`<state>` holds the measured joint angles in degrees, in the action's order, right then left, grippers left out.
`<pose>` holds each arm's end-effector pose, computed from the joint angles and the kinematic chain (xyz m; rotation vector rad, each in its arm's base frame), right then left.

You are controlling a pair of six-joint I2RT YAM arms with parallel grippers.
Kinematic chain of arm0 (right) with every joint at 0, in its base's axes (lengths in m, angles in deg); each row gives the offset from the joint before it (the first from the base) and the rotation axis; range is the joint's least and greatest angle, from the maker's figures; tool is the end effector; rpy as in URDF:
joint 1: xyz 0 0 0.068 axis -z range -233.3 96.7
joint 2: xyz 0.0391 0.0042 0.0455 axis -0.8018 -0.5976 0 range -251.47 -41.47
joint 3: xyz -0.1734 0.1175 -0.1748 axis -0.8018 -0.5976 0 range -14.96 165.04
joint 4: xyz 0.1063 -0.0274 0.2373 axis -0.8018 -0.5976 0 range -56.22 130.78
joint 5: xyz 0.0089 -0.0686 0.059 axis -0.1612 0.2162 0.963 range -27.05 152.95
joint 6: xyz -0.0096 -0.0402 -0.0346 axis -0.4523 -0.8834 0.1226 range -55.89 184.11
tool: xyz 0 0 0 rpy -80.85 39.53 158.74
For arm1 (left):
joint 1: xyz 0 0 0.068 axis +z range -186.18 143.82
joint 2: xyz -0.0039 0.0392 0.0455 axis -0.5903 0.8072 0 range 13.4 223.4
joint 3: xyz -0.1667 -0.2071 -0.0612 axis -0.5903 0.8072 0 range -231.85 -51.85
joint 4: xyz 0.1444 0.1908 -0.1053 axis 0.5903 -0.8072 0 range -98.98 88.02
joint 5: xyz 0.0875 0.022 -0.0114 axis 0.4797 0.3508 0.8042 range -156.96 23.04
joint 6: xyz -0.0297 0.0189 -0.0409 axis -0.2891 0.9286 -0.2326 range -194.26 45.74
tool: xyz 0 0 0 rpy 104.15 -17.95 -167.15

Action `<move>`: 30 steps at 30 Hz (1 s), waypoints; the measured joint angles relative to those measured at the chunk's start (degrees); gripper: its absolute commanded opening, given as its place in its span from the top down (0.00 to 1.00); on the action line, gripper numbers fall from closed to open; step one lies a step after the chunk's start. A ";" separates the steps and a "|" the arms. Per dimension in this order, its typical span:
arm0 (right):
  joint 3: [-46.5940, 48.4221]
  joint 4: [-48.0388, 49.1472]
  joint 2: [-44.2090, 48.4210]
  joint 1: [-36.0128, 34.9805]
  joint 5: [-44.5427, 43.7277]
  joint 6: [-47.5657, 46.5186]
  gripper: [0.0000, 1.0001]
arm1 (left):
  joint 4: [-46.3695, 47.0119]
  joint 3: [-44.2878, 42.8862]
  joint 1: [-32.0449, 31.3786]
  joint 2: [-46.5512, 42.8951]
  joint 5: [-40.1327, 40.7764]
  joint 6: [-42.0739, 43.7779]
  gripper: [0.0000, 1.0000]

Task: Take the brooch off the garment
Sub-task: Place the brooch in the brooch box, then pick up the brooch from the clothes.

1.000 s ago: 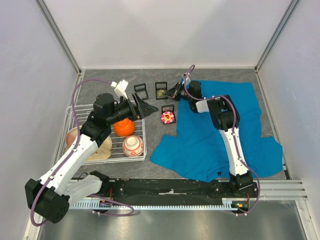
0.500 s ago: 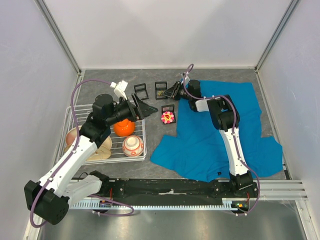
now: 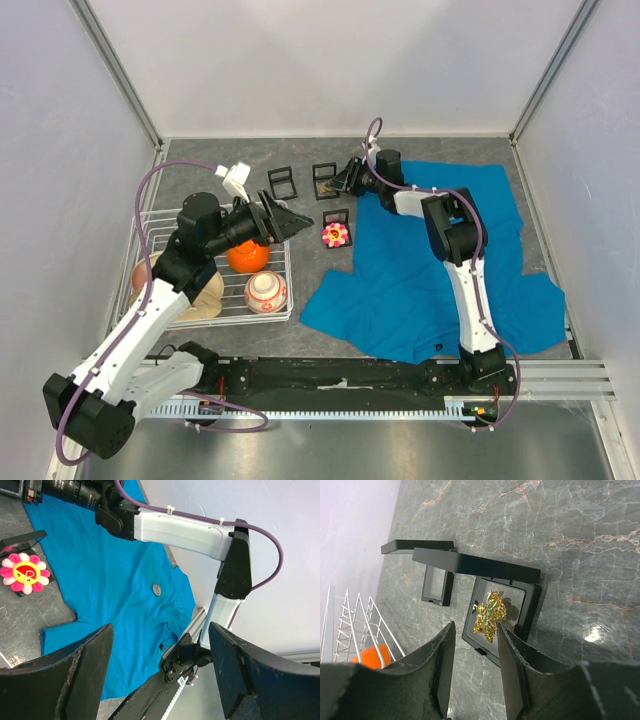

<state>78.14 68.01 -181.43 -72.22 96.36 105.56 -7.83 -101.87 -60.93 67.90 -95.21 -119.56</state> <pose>0.4961 0.1908 0.1108 -0.0245 2.0637 1.2395 0.1921 -0.1071 0.3503 0.0531 1.9231 -1.2895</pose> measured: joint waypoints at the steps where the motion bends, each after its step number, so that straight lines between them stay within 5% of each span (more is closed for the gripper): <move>1: 0.28 -1.46 0.33 -0.02 -0.31 -0.74 0.52 | 0.00 0.07 0.00 -0.31 -0.07 0.00 0.17; 12: 2.29 -18.08 5.73 -0.44 -7.93 -9.35 0.47 | -0.20 0.37 0.00 -0.11 -1.92 0.63 0.23; 19: -4.63 -36.20 24.72 0.68 -21.64 -16.41 0.39 | -1.90 -6.82 -1.92 14.23 -5.14 4.37 0.32; 30: -32.33 -54.12 63.08 18.16 -39.41 -15.74 0.39 | 5.05 -27.58 -24.76 46.56 -5.09 5.25 0.44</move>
<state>45.82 13.89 -118.35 -54.05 56.95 89.82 -2.78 -129.45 -85.69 114.46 -100.30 -114.31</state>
